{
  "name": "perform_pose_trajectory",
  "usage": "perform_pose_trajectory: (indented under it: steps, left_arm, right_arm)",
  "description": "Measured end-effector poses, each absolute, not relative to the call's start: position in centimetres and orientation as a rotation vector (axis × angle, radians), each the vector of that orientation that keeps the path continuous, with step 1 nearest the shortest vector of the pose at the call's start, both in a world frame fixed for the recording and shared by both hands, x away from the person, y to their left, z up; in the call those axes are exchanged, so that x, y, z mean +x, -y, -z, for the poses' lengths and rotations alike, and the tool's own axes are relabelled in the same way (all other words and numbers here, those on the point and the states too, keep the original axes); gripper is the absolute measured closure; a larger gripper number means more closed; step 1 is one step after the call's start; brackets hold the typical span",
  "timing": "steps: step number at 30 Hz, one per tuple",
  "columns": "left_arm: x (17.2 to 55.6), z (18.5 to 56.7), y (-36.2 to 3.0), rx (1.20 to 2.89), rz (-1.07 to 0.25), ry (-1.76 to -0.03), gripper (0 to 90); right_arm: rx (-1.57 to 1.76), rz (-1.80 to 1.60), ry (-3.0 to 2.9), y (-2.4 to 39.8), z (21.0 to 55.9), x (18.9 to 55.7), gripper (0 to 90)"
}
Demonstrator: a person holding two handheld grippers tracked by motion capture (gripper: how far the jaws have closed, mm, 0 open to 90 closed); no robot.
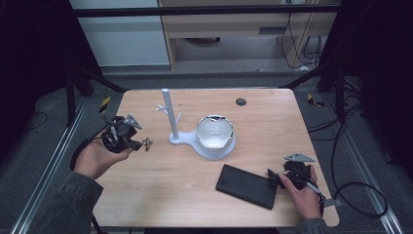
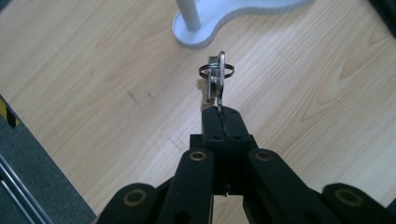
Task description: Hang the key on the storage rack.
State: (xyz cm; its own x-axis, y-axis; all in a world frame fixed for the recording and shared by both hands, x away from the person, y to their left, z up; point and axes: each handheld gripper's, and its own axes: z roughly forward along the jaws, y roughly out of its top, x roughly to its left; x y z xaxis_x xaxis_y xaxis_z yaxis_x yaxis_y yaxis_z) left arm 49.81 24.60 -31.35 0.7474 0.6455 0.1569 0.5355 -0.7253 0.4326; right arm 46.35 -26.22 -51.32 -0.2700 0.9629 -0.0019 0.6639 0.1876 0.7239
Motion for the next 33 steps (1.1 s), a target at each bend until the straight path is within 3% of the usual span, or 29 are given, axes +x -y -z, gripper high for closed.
perform_pose_trajectory:
  steps: [6,33]
  left_arm:
    - [50.1,28.4,-23.0,2.621,-0.476,-0.88,90.0]
    - [51.9,24.9,-21.0,2.627,-0.505,-0.853,90.0]
  right_arm:
    - [1.514,-0.86,-2.013,26.3,51.3,46.4,0.3]
    - [1.505,-0.865,-2.022,26.3,51.3,46.5,0.3]
